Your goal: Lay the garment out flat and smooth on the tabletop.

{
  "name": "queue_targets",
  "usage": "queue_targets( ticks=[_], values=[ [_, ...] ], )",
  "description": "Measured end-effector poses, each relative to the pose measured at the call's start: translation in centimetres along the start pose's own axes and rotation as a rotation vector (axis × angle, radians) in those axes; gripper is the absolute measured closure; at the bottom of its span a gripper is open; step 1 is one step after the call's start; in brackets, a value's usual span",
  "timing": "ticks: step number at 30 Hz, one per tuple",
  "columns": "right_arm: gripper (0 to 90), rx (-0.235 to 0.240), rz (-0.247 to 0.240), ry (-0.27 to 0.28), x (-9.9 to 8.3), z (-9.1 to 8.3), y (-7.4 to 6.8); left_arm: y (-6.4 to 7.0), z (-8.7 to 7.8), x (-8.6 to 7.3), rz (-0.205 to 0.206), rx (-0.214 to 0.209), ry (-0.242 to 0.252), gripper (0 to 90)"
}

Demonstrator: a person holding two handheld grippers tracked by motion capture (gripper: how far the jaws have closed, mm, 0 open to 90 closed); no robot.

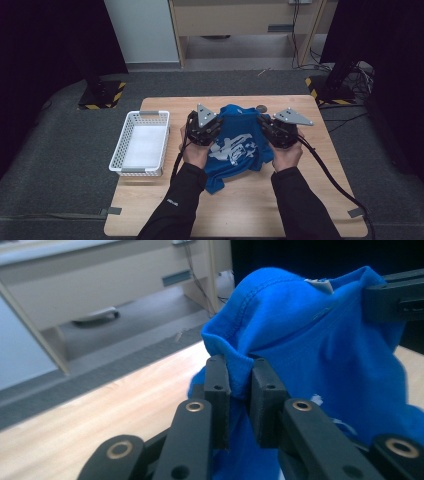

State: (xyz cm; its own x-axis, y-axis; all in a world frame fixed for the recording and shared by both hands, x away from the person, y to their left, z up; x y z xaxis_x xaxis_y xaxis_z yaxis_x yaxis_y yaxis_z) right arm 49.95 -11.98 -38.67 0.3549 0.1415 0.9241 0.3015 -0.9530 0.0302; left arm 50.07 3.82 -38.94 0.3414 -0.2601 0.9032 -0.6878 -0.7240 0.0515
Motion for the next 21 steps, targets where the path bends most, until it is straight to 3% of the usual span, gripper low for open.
queue_targets(
  ticks=[2, 4, 5, 7, 9, 13, 15, 21],
  values=[
    [83.1, -0.015, -0.005, -0.007, 0.0, 0.5, 0.0, -0.4, 0.2, 0.2, 0.008, 0.018, 0.01, 78.7],
    [78.0, -0.053, -0.022, -0.009, 0.1, 1.7, 0.2, -1.5, 0.4, 0.6, 0.02, 0.08, 0.033, 67.1],
    [68.3, -0.079, -0.017, -0.017, 0.0, 2.2, 0.5, -2.3, 0.6, 0.5, 0.004, 0.107, 0.028, 56.3],
    [59.1, -0.146, -0.026, -0.024, -0.2, 3.1, 1.4, -3.2, 0.5, 0.0, -0.046, 0.123, 0.016, 50.8],
    [57.6, -0.159, -0.024, -0.031, -0.4, 3.2, 1.9, -3.6, 0.3, -0.6, -0.085, 0.112, 0.007, 47.8],
    [52.2, -0.158, -0.034, -0.023, -0.5, 2.6, 2.2, -4.0, -0.3, -1.5, -0.114, 0.11, -0.006, 42.7],
    [46.2, -0.154, -0.019, -0.017, -0.5, 2.1, 2.6, -4.0, -0.9, -2.1, -0.156, 0.087, -0.017, 39.3],
    [35.6, -0.136, 0.001, -0.003, -0.5, 0.0, 3.4, -3.4, -3.1, -2.9, -0.135, 0.074, -0.029, 31.2]
  ],
)
Point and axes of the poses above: each handheld gripper's, and its own axes: z roughly forward along the jaws, x roughly out of its top, y roughly to its right, the point moved 9 cm from there along z, roughly forward along the jaws, and after that the axes turned 11 degrees about -x, right-handed, at the moved point
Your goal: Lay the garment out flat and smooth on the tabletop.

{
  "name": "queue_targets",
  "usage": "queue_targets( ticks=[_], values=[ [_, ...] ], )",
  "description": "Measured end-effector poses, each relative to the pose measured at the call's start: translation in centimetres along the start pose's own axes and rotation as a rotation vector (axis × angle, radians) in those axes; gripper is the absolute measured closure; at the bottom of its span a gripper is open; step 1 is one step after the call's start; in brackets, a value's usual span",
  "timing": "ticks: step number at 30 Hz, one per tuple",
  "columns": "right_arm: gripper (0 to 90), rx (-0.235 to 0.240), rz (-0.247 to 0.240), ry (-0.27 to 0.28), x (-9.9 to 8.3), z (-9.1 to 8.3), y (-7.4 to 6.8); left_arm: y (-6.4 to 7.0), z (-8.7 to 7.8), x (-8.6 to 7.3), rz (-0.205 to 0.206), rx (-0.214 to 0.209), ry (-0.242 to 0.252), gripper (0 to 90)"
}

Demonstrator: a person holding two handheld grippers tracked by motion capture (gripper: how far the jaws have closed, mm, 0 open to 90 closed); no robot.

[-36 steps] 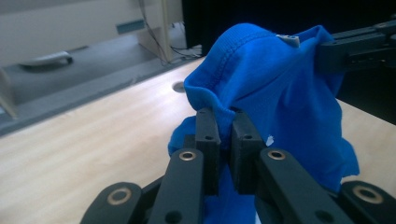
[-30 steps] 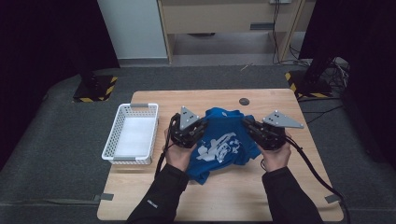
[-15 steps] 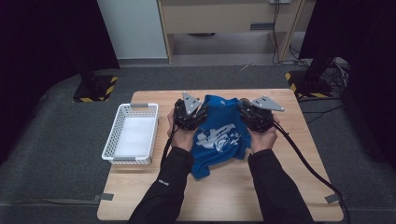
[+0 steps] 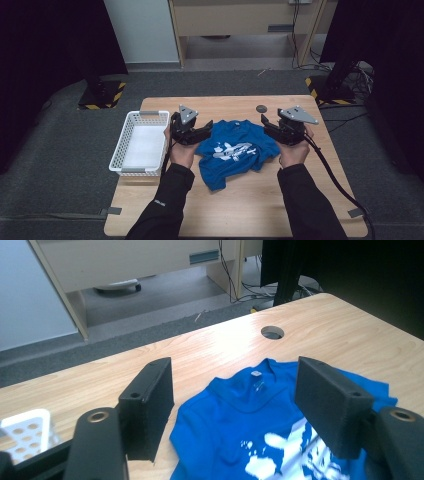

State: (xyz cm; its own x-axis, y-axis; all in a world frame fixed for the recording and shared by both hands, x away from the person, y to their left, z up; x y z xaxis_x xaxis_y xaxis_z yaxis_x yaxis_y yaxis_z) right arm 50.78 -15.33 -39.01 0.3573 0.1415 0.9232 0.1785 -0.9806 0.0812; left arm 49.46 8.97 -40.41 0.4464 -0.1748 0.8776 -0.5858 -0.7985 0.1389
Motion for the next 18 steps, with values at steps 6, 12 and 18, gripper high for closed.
queue_targets(
  ticks=[6, 12, 18],
  values=[
    [35.8, 0.005, 0.013, -0.004, -1.2, -1.5, 1.2, 0.1, -2.2, -1.4, -0.029, -0.033, -0.007, 29.1],
    [40.4, 0.024, 0.032, -0.043, -3.5, -2.4, 1.8, 0.1, -3.9, -3.6, -0.036, -0.033, -0.027, 31.3],
    [43.3, 0.052, 0.02, -0.084, -6.3, -3.1, 1.4, 0.8, -4.7, -7.0, -0.046, -0.055, -0.086, 33.4]
  ],
)
Point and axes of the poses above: each handheld gripper's, and its own axes: z roughly forward along the jaws, x roughly out of its top, y roughly to its right, the point moved 9 cm from there along z, roughly forward along the jaws, and after that the axes turned 11 degrees about -x, right-handed, at the moved point
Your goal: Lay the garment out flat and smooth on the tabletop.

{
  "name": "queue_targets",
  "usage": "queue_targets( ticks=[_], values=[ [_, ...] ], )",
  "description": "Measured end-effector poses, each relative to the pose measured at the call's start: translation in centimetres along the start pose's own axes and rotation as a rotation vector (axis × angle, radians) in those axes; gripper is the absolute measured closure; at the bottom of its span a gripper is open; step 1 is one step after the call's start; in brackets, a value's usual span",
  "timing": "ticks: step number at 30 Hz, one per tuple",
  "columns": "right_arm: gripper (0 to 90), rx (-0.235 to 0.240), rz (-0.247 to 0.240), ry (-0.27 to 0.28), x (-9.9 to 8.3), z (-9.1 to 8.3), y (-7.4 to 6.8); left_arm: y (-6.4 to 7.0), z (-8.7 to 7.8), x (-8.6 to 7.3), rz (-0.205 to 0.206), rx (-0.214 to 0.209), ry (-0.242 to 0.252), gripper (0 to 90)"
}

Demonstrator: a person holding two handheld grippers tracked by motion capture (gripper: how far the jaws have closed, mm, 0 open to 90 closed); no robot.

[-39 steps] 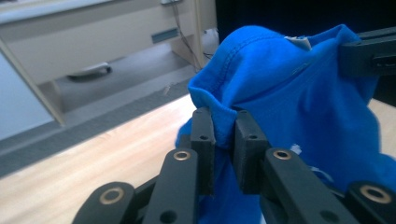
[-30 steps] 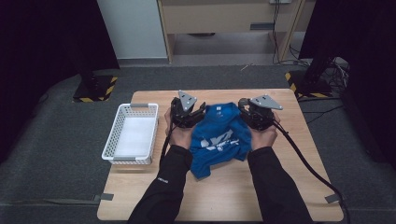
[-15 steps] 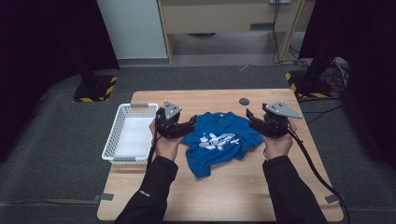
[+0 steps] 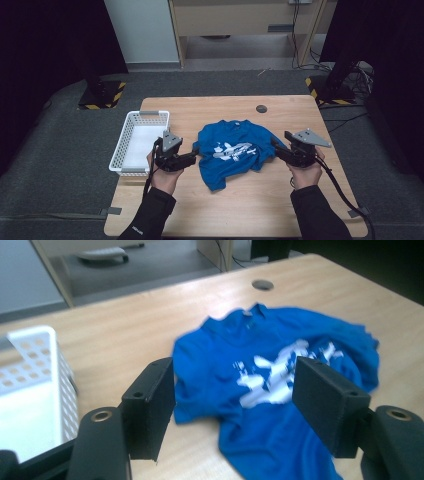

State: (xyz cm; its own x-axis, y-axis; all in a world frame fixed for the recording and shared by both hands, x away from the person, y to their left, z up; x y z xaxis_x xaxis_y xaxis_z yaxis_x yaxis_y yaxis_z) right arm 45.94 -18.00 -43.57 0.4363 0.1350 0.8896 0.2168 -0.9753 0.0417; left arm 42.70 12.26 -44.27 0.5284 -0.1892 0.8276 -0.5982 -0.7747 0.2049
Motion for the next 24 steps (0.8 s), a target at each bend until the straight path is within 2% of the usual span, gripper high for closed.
queue_targets(
  ticks=[5, 10, 11, 12, 13, 15, 19, 24],
  values=[
    [44.7, 0.032, 0.001, -0.032, -1.8, -0.1, -0.8, 0.9, 0.1, -2.4, -0.013, -0.029, -0.019, 34.4],
    [44.9, 0.048, -0.007, -0.064, -3.4, 0.1, -1.6, 1.5, 0.5, -3.8, -0.035, -0.049, -0.036, 35.5],
    [44.9, 0.045, -0.036, -0.085, -4.2, 0.2, -2.0, 1.8, 0.9, -4.6, -0.037, -0.055, -0.051, 35.6],
    [44.9, 0.045, -0.036, -0.085, -4.2, 0.2, -2.0, 1.8, 0.9, -4.6, -0.037, -0.055, -0.051, 35.7],
    [45.8, 0.051, -0.059, -0.101, -4.9, 0.3, -2.6, 2.2, 1.3, -5.4, -0.037, -0.062, -0.071, 35.7],
    [46.7, 0.055, -0.076, -0.121, -5.7, 0.5, -3.1, 2.6, 1.9, -6.2, -0.043, -0.075, -0.09, 36.4],
    [48.3, 0.068, -0.045, -0.149, -7.0, 0.8, -3.2, 3.3, 2.7, -7.2, -0.042, -0.079, -0.118, 36.8],
    [49.5, 0.057, -0.039, -0.183, -8.2, 1.3, -2.9, 4.0, 3.4, -7.7, -0.046, -0.093, -0.123, 37.3]
  ],
)
Point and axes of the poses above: each handheld gripper's, and its own axes: z roughly forward along the jaws, x roughly out of its top, y roughly to its right, the point moved 9 cm from there along z, roughly forward along the jaws, and after that the axes turned 11 degrees about -x, right-handed, at the moved point
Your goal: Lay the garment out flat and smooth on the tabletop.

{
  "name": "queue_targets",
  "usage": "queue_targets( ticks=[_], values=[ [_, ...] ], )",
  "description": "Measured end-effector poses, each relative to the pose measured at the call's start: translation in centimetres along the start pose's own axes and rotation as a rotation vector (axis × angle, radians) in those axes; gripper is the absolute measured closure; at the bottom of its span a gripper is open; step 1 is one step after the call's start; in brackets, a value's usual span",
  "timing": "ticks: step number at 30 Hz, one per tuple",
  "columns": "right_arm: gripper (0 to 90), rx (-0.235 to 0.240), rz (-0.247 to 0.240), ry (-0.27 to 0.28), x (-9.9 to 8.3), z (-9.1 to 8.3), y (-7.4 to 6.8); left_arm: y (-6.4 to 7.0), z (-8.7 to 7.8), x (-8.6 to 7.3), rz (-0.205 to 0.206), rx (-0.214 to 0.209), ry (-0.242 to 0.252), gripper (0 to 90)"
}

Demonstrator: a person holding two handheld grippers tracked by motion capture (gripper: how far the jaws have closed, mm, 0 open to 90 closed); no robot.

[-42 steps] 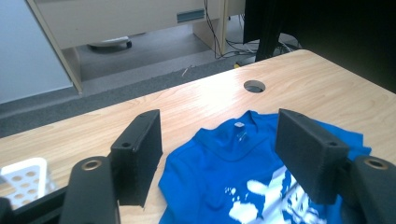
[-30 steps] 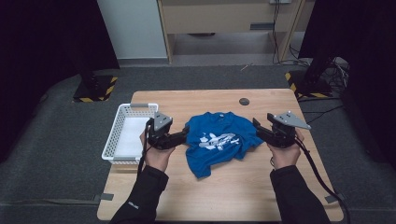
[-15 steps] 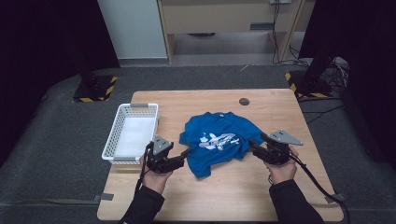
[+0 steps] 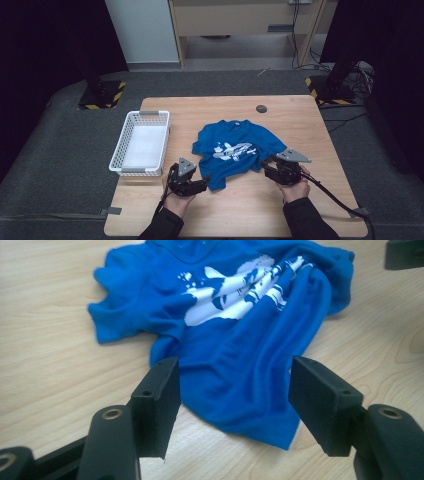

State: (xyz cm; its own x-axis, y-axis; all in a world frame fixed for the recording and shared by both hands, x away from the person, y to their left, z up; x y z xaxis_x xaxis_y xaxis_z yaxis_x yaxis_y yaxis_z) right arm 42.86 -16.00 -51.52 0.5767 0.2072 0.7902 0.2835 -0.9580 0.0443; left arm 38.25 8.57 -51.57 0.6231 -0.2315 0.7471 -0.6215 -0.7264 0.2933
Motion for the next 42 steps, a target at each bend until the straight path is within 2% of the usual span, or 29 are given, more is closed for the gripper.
queue_targets(
  ticks=[3, 8, 11, 17, 20, 26, 30, 33, 38, 42],
  values=[
    [49.7, -0.002, -0.002, -0.026, -0.7, 0.6, -0.2, 0.5, 0.7, -0.6, -0.005, -0.015, -0.007, 38.2],
    [51.4, -0.008, -0.009, -0.054, -1.5, 1.6, -0.4, 1.1, 2.1, -1.6, 0.004, -0.026, -0.046, 38.5],
    [51.9, -0.001, -0.007, -0.077, -2.1, 2.2, -0.8, 1.3, 2.6, -1.9, 0.02, -0.022, -0.061, 38.7],
    [55.4, -0.021, -0.029, -0.097, -3.2, 3.5, -1.1, 1.4, 3.6, -2.5, 0.055, -0.004, -0.093, 40.6],
    [59.1, -0.019, -0.018, -0.102, -3.4, 3.9, -1.3, 1.3, 4.1, -2.9, 0.052, -0.007, -0.114, 46.6],
    [79.7, -0.01, -0.023, -0.113, -3.6, 4.4, -1.3, 1.3, 4.9, -3.7, 0.056, -0.029, -0.152, 63.8],
    [86.9, -0.005, -0.026, -0.119, -3.5, 4.3, -1.1, 1.6, 4.9, -3.7, 0.046, -0.064, -0.155, 79.6],
    [87.4, -0.002, -0.028, -0.121, -3.3, 3.8, -0.6, 1.5, 4.6, -3.7, 0.04, -0.072, -0.163, 85.1],
    [87.5, 0.015, -0.012, -0.117, -2.2, 2.1, 0.8, 0.8, 3.5, -2.7, 0.019, -0.081, -0.14, 87.3],
    [87.4, 0.03, 0.001, -0.134, -1.7, 1.1, 2.2, -0.3, 2.2, -1.8, 0.003, -0.082, -0.118, 87.6]
  ],
)
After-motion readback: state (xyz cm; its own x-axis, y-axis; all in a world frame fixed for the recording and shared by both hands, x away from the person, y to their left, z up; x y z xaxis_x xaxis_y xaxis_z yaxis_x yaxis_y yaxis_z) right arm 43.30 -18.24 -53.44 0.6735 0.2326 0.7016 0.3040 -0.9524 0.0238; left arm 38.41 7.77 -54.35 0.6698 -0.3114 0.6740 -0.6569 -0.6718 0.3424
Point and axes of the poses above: each handheld gripper's, and its own axes: z roughly forward along the jaws, x roughly out of its top, y roughly to its right, the point moved 9 cm from there along z, roughly forward along the jaws, and after that the axes turned 11 degrees about -x, right-handed, at the moved point
